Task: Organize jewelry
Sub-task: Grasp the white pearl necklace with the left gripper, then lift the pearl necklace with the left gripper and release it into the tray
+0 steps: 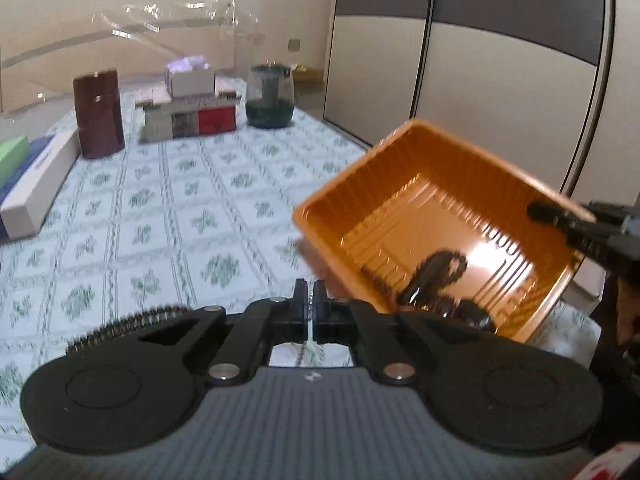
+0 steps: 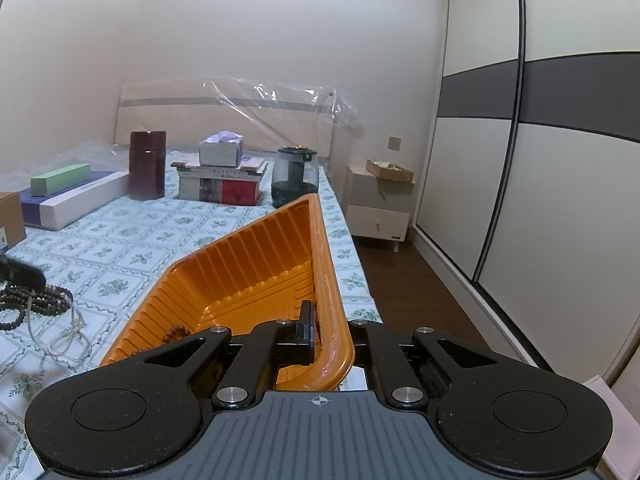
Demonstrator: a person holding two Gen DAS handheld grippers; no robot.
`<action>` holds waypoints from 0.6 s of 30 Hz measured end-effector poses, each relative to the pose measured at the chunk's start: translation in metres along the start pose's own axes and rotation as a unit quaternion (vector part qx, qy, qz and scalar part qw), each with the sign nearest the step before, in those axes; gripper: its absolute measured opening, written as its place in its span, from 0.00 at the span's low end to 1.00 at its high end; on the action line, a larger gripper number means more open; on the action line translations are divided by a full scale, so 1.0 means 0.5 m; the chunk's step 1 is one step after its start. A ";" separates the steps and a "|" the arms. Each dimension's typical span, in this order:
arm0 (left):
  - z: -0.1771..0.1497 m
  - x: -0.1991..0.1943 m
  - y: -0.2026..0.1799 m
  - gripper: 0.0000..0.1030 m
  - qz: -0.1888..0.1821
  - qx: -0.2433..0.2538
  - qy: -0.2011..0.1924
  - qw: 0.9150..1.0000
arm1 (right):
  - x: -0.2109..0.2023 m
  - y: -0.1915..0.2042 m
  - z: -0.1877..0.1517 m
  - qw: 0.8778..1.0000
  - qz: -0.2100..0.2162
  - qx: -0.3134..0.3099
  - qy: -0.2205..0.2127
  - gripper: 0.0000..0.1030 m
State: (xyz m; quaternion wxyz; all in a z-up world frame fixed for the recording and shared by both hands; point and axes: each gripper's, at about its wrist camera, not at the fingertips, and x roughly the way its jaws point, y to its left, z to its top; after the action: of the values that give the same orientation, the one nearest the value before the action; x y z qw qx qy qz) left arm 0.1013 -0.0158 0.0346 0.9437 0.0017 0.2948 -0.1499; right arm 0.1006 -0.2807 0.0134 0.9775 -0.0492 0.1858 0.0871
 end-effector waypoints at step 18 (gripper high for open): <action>0.130 -0.025 -0.067 0.01 -0.081 -0.010 -0.081 0.993 | -0.008 -0.008 -0.001 1.000 0.001 0.002 -0.002 0.06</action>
State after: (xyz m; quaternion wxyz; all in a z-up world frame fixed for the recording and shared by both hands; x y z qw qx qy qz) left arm 0.1185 -0.0501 0.0982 0.9492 -0.0433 0.2184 -0.2225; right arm 0.0976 -0.2851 0.0146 0.9778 -0.0467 0.1845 0.0881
